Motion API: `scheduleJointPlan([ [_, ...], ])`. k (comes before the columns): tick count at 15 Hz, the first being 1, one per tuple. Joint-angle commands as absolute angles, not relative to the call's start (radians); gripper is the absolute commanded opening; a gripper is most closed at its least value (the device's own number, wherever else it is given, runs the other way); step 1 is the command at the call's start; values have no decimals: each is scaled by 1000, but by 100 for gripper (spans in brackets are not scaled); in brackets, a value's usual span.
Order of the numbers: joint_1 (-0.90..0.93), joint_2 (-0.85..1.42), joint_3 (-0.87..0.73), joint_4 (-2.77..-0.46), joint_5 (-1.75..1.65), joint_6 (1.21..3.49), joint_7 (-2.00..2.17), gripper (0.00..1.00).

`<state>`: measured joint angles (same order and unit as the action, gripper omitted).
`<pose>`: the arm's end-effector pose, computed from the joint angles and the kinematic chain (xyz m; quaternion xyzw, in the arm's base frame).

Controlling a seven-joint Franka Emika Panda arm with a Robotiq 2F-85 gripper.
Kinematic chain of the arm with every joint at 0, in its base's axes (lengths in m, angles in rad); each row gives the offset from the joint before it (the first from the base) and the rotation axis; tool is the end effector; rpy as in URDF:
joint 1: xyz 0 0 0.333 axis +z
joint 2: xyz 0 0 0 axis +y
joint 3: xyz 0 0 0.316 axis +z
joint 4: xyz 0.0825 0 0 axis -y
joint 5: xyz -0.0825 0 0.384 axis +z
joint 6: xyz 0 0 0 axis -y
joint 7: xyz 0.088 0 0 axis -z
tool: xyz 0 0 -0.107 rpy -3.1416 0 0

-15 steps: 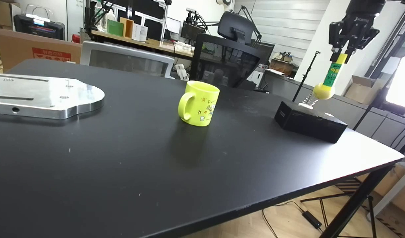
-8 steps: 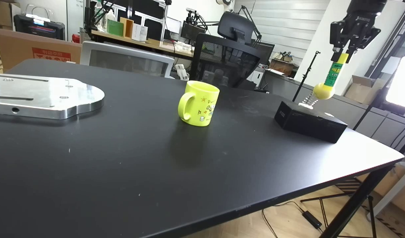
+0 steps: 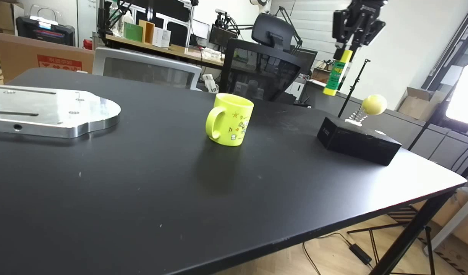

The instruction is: Put the paper glue in the mug

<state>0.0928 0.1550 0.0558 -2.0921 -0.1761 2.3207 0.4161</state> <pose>0.5714 0.0817 0.3566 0.9945 -0.0763 0.0529 0.0495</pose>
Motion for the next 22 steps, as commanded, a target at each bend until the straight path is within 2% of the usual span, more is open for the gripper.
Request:
scheduleJointPlan([
  [1,178,198,116,-2030,-167,2314,412,9],
  [7,272,233,193,-2043,-122,2487,343,9],
  [8,271,219,182,-2057,-123,2466,358,34],
  [15,282,230,184,-2057,-123,2489,344,34],
  [16,278,244,187,-2038,-113,2475,328,9],
  [22,283,356,178,-1920,-126,2407,260,9],
])
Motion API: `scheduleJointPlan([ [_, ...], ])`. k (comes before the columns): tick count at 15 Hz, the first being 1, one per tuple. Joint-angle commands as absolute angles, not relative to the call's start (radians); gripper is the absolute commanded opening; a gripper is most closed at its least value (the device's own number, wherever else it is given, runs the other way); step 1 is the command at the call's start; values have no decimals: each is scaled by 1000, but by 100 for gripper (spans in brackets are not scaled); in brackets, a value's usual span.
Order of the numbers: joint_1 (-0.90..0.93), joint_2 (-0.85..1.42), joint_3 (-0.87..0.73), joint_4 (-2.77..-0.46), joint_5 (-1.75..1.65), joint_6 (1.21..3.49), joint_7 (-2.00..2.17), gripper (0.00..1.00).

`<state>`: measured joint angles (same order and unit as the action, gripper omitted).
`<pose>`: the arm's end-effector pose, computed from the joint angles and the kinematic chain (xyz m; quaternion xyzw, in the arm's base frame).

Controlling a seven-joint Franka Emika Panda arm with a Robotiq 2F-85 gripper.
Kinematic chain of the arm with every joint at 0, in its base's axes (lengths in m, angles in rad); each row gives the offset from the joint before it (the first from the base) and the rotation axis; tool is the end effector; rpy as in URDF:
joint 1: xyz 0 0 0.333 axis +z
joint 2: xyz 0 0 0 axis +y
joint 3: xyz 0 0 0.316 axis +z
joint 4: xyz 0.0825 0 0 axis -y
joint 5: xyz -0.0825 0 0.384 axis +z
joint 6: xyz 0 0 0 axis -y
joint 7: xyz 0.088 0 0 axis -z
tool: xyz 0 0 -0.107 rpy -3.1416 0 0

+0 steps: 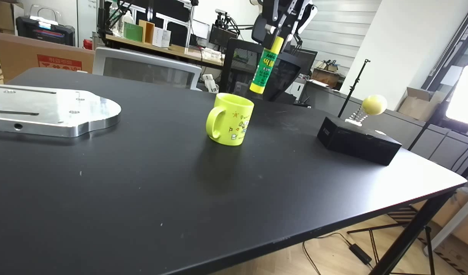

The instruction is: Put the paper glue in the mug

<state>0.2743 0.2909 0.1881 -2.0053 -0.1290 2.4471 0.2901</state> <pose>0.5523 0.2701 0.3295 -0.9888 -0.1258 -0.0801 0.0117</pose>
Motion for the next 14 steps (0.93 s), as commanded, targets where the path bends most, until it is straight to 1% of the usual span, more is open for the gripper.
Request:
scheduleJointPlan([
  [1,283,375,177,-1905,-123,2413,251,9],
  [9,295,496,181,-1801,-69,2384,189,9],
  [14,321,523,144,-1841,-110,2497,215,9],
])
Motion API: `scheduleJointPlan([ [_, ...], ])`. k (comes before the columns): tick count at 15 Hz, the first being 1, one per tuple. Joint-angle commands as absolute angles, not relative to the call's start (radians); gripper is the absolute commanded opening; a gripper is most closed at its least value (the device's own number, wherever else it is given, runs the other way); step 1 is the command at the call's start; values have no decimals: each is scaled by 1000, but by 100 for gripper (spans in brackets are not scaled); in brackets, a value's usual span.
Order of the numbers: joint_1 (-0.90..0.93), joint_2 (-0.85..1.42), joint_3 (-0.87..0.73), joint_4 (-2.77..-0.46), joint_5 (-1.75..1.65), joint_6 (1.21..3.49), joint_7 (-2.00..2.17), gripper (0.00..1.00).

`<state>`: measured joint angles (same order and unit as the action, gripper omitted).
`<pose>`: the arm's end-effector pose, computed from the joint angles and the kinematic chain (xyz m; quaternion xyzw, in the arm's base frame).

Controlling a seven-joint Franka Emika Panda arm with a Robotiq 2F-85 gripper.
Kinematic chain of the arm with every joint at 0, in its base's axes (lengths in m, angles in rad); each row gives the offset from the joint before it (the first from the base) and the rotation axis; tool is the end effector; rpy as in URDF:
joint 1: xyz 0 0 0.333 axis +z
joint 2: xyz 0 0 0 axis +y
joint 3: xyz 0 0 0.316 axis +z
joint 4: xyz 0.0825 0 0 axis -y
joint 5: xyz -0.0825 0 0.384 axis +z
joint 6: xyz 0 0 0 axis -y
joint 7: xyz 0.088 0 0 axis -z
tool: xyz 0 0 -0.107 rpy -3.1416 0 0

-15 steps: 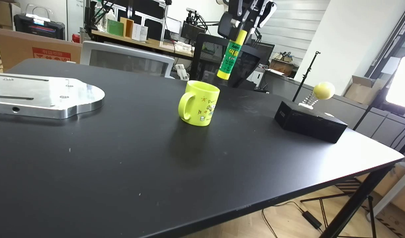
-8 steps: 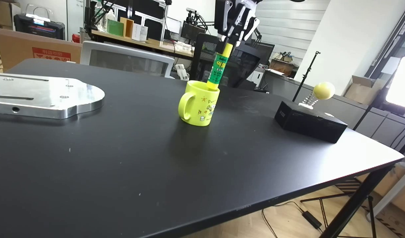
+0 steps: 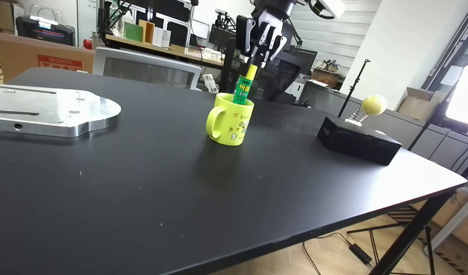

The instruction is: Put the paper glue in the mug

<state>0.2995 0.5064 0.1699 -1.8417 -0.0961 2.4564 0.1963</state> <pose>0.5892 0.2896 0.2662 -0.9856 -0.1582 -0.0528 0.0266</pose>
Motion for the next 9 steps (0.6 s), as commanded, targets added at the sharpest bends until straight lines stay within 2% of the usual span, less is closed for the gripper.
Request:
scheduleJointPlan([
  [1,323,529,141,-1846,-107,2518,214,9],
  [3,321,539,145,-1852,-92,2541,203,9],
  [4,320,542,148,-1853,-84,2546,207,55],
  [9,318,506,152,-1861,-61,2520,207,87],
])
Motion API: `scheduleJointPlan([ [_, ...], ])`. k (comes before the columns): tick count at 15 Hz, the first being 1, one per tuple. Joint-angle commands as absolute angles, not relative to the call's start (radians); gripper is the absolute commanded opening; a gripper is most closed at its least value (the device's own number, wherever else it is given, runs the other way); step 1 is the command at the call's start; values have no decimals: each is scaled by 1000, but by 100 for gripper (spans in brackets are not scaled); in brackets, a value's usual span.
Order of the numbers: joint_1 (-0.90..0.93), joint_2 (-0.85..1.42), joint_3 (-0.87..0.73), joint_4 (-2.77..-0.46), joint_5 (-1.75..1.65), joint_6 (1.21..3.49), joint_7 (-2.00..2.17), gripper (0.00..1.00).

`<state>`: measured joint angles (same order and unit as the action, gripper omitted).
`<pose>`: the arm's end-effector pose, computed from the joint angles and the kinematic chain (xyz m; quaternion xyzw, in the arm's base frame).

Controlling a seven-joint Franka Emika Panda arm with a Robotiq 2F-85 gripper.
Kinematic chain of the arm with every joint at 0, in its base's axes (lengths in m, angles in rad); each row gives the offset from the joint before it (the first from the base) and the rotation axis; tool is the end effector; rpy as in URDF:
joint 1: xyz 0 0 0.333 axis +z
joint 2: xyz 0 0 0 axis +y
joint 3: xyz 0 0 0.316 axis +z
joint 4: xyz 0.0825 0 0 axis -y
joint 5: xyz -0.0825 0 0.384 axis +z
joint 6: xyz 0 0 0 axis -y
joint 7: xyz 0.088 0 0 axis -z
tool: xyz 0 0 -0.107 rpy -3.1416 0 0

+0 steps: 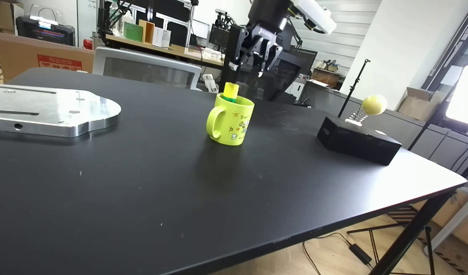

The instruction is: Put the paper glue in the mug

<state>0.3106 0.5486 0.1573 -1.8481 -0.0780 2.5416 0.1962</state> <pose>0.5914 0.2912 0.2440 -0.9855 -0.1508 -0.0672 0.0396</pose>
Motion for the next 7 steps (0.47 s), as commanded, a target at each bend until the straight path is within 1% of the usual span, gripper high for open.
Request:
scheduleJointPlan([
  [1,323,481,144,-1869,-67,2500,221,92],
  [2,323,460,143,-1879,-68,2490,223,98],
  [3,322,432,143,-1894,-68,2482,229,100],
  [5,306,375,159,-1926,-46,2446,217,100],
  [6,313,459,153,-1861,-64,2477,199,100],
  [7,310,433,156,-1872,-57,2461,200,100],
])
